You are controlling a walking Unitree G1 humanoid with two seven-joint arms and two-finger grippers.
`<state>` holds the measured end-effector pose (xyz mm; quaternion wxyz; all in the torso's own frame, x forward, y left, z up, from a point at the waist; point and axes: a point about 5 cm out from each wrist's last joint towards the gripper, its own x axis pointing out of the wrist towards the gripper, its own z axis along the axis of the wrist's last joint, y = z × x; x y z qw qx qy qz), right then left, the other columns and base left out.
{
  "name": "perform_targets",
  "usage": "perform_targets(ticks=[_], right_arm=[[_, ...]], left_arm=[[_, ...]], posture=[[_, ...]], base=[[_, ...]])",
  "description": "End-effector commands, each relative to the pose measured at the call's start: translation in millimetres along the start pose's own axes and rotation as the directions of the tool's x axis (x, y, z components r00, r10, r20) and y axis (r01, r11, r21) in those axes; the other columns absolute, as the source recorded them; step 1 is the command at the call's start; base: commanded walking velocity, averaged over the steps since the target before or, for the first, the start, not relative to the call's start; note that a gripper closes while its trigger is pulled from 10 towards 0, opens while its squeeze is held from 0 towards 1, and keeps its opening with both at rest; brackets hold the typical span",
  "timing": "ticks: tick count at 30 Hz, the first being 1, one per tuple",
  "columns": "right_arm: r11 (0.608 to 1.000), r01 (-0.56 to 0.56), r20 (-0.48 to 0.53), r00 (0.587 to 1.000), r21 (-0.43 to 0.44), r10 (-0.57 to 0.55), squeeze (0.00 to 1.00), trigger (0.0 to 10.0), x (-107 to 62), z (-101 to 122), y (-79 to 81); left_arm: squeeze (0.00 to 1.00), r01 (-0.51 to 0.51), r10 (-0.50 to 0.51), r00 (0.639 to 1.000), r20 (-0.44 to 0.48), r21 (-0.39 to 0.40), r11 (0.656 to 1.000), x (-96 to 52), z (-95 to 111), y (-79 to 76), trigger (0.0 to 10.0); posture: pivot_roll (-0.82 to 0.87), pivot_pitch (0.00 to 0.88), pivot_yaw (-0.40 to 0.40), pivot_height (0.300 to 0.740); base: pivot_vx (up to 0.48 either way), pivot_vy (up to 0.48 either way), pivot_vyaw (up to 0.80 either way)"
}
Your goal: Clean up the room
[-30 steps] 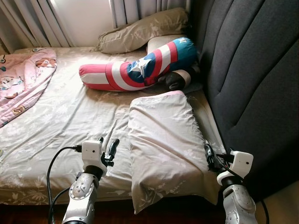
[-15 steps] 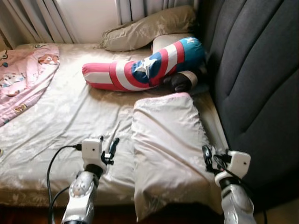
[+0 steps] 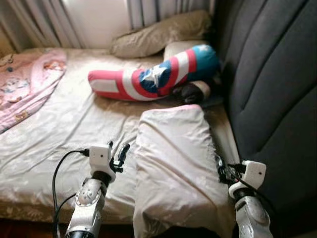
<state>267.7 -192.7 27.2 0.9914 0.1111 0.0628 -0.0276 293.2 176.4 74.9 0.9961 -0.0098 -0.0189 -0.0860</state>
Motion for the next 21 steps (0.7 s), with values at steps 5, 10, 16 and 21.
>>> perform_targets(ticks=[5,10,16,21], right_arm=[[1.000,0.005,-0.020,1.000,0.016,-0.005,0.00,10.0,-1.8,-4.6,-0.1],[1.000,0.001,-0.030,1.000,0.015,0.000,0.00,10.0,-2.4,-6.6,-0.8],[1.000,-0.007,-0.036,0.999,0.014,0.008,0.00,10.0,-2.1,-7.3,0.1],[1.000,-0.029,-0.048,0.998,0.005,0.029,0.00,10.0,-3.9,-10.3,2.0]], left_arm=[[0.00,-0.009,0.009,1.000,-0.021,-0.008,1.000,-1.3,-1.8,3.2,10.0],[0.00,-0.012,0.011,1.000,-0.020,-0.003,1.000,-1.2,-1.3,3.1,10.0],[0.00,-0.013,0.013,1.000,-0.017,0.000,1.000,-0.9,-0.6,3.2,10.0],[0.00,-0.015,0.015,1.000,-0.018,-0.003,1.000,-0.5,-0.9,2.9,10.0]], posture=[[0.01,0.093,-0.003,0.740],[0.02,0.096,-0.004,0.740],[0.01,0.096,-0.005,0.740],[0.01,0.097,-0.007,0.740]], base=[[0.000,0.000,0.00],[0.000,0.000,0.00],[0.000,0.000,0.00],[0.000,0.000,0.00]])
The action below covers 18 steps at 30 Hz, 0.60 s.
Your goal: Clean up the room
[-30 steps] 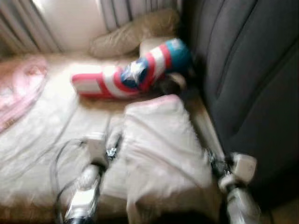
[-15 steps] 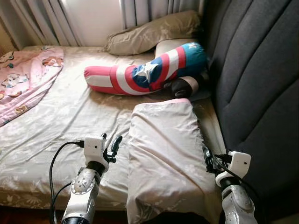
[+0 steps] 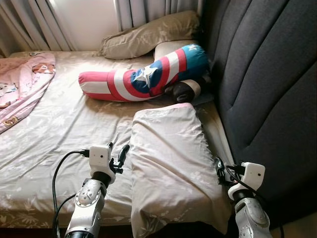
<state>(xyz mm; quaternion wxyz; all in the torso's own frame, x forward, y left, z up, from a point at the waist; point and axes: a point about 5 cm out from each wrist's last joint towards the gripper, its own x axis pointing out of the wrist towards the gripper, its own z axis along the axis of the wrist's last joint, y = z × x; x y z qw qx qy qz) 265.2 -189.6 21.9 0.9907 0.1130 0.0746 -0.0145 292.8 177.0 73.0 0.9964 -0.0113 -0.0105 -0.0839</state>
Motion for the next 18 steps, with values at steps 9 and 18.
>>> perform_targets(ticks=[9,18], right_arm=[[1.000,-0.030,-0.030,0.999,-0.007,0.029,0.00,10.0,-3.1,-6.0,1.0],[1.000,-0.022,-0.030,0.999,0.009,0.023,0.00,10.0,-2.6,-6.0,-0.9]], left_arm=[[0.00,-0.004,0.004,1.000,0.002,-0.004,1.000,0.8,0.7,0.0,10.0],[0.00,-0.002,0.002,1.000,0.002,-0.002,1.000,1.9,1.0,0.7,10.0]], posture=[[0.01,0.100,-0.008,0.740],[0.00,0.092,-0.006,0.740]], base=[[0.192,0.000,0.22],[0.264,0.000,0.00]])
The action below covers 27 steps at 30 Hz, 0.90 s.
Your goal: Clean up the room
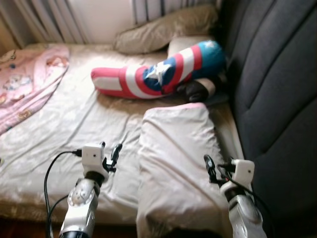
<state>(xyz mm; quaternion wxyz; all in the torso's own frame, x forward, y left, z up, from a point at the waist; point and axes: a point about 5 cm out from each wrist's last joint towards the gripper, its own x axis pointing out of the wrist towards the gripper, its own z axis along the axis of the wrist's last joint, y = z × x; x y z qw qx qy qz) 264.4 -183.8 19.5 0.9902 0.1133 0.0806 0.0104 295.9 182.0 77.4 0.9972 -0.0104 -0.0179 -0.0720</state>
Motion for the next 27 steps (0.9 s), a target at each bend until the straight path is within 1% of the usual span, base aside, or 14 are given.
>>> perform_targets(ticks=[1,3,8,17,24,27], right_arm=[[1.000,0.026,-0.011,1.000,0.014,-0.026,0.00,10.0,-2.3,-2.1,-6.3],[1.000,0.026,-0.011,1.000,0.014,-0.026,0.00,10.0,-2.3,-2.1,-6.4],[1.000,0.023,-0.013,1.000,0.015,-0.022,0.00,10.0,-2.1,-2.4,-5.3],[1.000,0.022,-0.018,1.000,0.021,-0.022,0.00,10.0,-2.3,-2.9,-5.0],[0.999,0.027,-0.026,0.999,0.021,-0.026,0.00,10.0,-3.1,-4.9,-4.7],[0.999,0.030,-0.029,0.999,0.022,-0.030,0.00,10.0,-3.9,-5.7,-4.8]], left_arm=[[0.00,0.025,-0.025,1.000,-0.014,-0.007,1.000,-0.5,-3.7,-5.2,10.0],[0.00,0.026,-0.026,1.000,-0.014,-0.008,1.000,-0.5,-3.9,-5.4,10.0],[0.00,0.050,-0.050,0.999,-0.019,-0.014,0.999,0.8,-4.2,-9.2,10.0],[0.00,0.049,-0.049,0.998,-0.033,-0.021,0.999,1.3,-6.3,-8.2,10.0],[0.00,0.030,-0.031,0.999,-0.037,-0.027,0.999,2.1,-6.9,-5.3,10.0],[0.00,0.026,-0.027,0.999,-0.044,-0.029,0.999,2.4,-7.4,-4.5,10.0]], posture=[[0.00,0.083,-0.006,0.740],[0.00,0.083,-0.006,0.740],[0.00,0.077,-0.008,0.740],[0.00,0.088,-0.011,0.740],[0.00,0.102,-0.013,0.740],[0.00,0.102,-0.011,0.740]], base=[[0.274,0.000,0.00],[0.274,0.000,0.00],[0.000,0.000,0.00],[0.000,0.000,0.00],[0.000,0.000,0.00],[0.000,0.407,0.00]])
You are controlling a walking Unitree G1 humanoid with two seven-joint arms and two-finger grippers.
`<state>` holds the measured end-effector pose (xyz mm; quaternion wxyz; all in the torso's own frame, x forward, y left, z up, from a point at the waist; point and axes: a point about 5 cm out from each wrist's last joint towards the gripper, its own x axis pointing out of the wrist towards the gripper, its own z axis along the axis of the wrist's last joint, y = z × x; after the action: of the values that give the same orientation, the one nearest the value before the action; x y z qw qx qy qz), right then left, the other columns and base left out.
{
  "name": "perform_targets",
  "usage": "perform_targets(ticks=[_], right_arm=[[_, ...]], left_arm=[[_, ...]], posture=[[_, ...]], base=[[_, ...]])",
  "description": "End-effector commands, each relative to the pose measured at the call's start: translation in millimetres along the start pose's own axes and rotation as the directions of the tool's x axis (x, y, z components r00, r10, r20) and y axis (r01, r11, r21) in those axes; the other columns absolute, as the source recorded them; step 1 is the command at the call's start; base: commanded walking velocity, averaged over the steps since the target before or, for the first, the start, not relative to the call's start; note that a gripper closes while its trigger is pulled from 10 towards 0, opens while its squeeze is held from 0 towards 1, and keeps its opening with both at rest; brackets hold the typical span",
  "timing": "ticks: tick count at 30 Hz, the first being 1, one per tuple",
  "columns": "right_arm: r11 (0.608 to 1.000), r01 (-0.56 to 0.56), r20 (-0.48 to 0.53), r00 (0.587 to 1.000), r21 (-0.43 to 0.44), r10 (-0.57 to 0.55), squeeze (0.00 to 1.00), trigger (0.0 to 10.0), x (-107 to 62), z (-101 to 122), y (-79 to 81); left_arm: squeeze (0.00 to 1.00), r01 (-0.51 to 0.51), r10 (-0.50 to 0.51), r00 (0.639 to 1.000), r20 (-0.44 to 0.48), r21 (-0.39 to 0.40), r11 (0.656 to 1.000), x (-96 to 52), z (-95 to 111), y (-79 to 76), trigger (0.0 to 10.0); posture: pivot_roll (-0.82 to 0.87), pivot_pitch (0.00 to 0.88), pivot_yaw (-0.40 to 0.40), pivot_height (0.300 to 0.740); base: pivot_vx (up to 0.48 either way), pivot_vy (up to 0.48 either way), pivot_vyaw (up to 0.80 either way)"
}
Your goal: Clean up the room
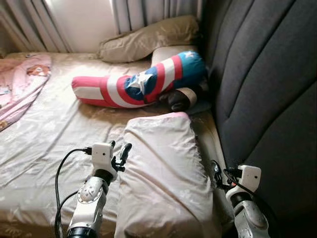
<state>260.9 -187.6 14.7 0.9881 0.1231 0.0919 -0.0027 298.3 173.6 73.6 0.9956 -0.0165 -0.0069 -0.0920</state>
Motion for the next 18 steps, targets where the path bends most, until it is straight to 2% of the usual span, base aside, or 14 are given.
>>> perform_targets(ticks=[1,6,13,18], right_arm=[[1.000,0.004,-0.010,1.000,0.000,-0.004,0.00,10.0,-1.3,-1.5,-0.1],[1.000,0.006,-0.012,1.000,0.001,-0.006,0.00,10.0,-1.6,-2.1,0.3],[1.000,0.028,-0.019,0.999,0.000,-0.028,0.00,10.0,3.7,-0.6,-0.6],[0.999,0.032,-0.020,0.999,0.001,-0.032,0.00,10.0,6.1,0.2,-0.4]], left_arm=[[0.00,-0.014,0.014,1.000,-0.024,-0.012,1.000,-1.1,-3.4,3.5,10.0],[0.00,-0.012,0.012,1.000,-0.025,-0.010,1.000,-0.8,-3.6,4.0,10.0],[0.00,-0.016,0.016,0.999,-0.046,-0.004,1.000,2.5,-5.7,6.2,10.0],[0.00,-0.009,0.009,0.999,-0.038,-0.004,1.000,5.6,-3.0,4.9,10.0]], posture=[[0.00,0.102,-0.011,0.740],[0.00,0.102,-0.008,0.740],[0.00,0.100,0.003,0.740],[0.00,0.102,0.002,0.740]], base=[[0.000,0.480,0.00],[0.000,0.369,0.00],[0.000,0.000,0.00],[0.000,0.423,0.00]])
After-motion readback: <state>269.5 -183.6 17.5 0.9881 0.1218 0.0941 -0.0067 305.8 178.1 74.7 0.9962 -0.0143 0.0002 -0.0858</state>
